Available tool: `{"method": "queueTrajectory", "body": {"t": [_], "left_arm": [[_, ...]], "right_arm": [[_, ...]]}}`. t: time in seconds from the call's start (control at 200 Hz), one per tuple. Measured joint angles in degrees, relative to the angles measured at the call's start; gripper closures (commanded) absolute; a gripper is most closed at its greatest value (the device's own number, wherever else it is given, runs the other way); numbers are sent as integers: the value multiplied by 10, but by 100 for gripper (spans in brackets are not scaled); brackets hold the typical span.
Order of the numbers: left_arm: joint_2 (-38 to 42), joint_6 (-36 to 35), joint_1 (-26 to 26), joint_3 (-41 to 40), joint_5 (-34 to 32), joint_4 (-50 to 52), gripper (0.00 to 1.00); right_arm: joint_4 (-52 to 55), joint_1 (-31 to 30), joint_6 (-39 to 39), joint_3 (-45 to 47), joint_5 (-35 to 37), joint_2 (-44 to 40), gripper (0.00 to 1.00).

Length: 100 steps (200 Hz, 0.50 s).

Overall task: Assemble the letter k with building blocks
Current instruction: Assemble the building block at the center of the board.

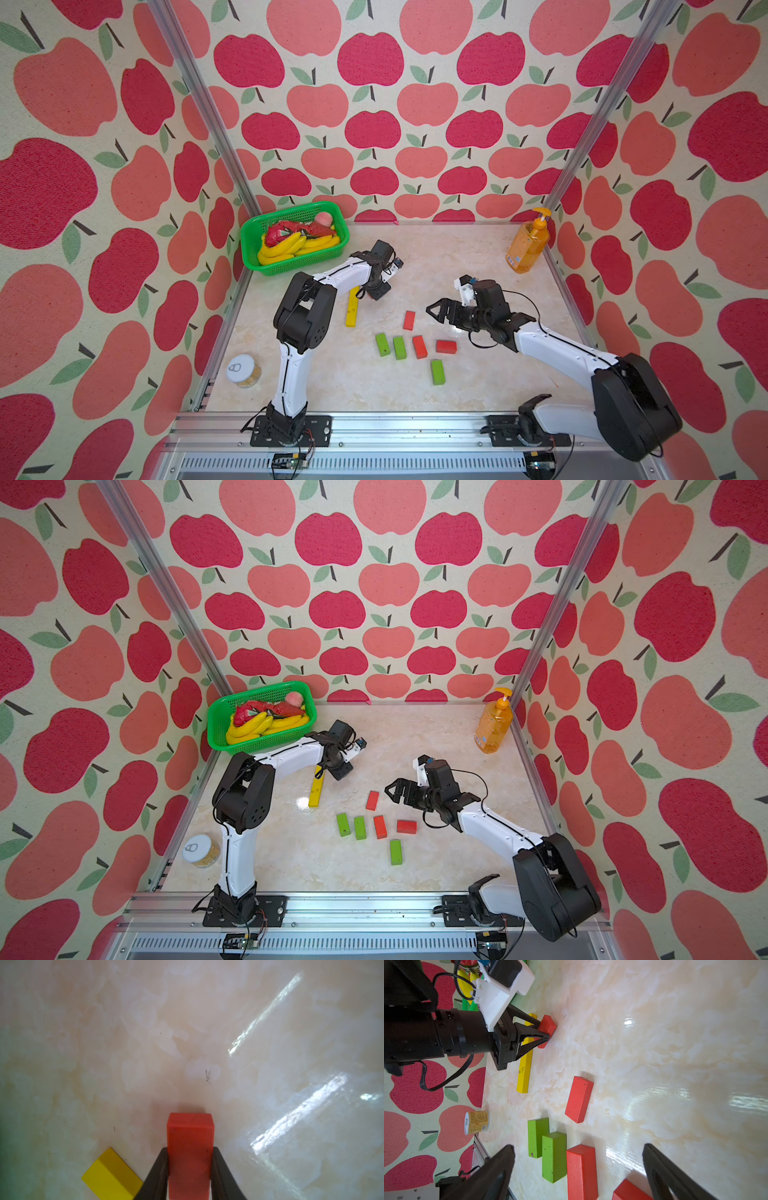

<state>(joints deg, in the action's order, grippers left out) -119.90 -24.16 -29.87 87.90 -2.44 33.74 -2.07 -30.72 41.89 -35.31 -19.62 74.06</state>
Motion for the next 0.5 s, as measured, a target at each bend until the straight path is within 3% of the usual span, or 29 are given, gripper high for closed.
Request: {"method": "queueTrajectory", "body": {"t": [0.5], "left_arm": [[5, -9, 0, -7, -3, 2, 85]], "right_arm": [[0, 0, 2, 0, 0, 0, 1]]}}
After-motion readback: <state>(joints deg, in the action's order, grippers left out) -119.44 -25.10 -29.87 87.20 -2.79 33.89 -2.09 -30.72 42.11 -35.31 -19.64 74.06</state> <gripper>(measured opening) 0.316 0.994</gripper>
